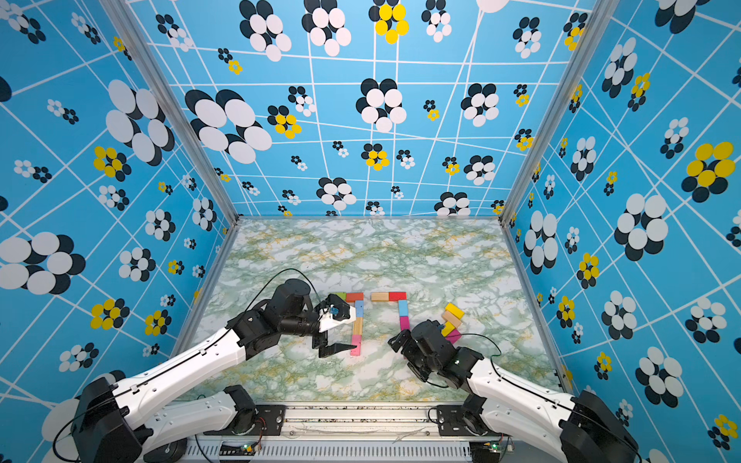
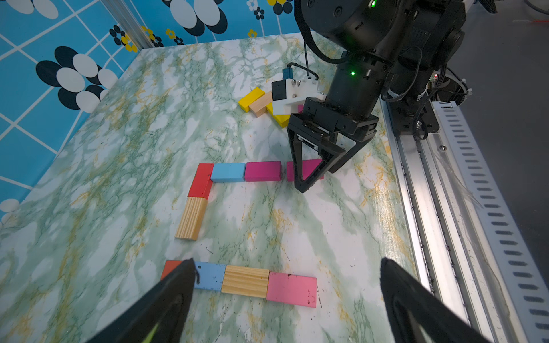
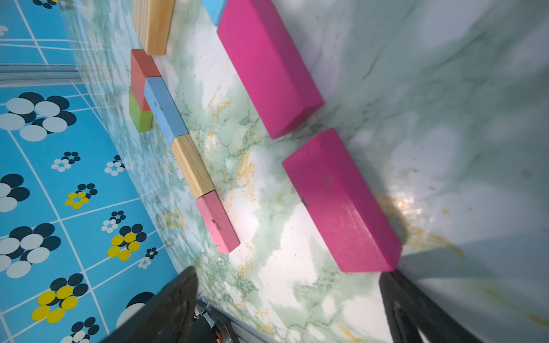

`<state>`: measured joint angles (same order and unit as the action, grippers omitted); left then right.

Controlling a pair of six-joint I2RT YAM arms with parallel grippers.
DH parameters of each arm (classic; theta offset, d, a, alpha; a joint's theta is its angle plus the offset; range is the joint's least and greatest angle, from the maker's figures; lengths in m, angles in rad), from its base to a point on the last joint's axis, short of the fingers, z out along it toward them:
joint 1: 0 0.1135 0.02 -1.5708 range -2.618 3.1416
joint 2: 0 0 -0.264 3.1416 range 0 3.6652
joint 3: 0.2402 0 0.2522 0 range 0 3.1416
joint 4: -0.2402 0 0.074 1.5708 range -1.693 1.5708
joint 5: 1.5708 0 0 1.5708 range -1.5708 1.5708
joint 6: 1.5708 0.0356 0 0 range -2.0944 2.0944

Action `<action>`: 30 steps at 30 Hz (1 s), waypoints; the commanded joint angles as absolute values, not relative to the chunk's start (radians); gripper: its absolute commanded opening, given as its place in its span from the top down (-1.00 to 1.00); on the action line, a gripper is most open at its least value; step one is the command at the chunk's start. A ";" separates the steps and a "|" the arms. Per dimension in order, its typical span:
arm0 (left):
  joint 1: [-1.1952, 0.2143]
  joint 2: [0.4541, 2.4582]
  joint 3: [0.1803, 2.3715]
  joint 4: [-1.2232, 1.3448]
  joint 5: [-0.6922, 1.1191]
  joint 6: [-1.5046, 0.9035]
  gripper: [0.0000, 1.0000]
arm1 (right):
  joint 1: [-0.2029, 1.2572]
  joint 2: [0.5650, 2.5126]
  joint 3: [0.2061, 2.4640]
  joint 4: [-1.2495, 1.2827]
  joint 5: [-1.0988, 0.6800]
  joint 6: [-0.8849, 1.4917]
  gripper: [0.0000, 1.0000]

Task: Assemble the number 7 with building blocks
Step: Assemble the building block at the center of the board.

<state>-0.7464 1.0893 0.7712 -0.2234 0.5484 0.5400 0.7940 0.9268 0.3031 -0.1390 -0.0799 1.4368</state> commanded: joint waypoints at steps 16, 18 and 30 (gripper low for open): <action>-0.740 1.107 0.758 -0.221 0.548 0.545 -0.98 | 0.749 1.008 0.267 -0.090 -0.100 1.411 -0.97; -0.739 1.109 0.759 -0.221 0.549 0.545 -0.98 | 0.746 1.009 0.266 -0.087 -0.100 1.411 -0.97; -0.739 1.108 0.759 -0.221 0.550 0.545 -0.98 | 0.738 1.025 0.262 -0.074 -0.109 1.408 -0.97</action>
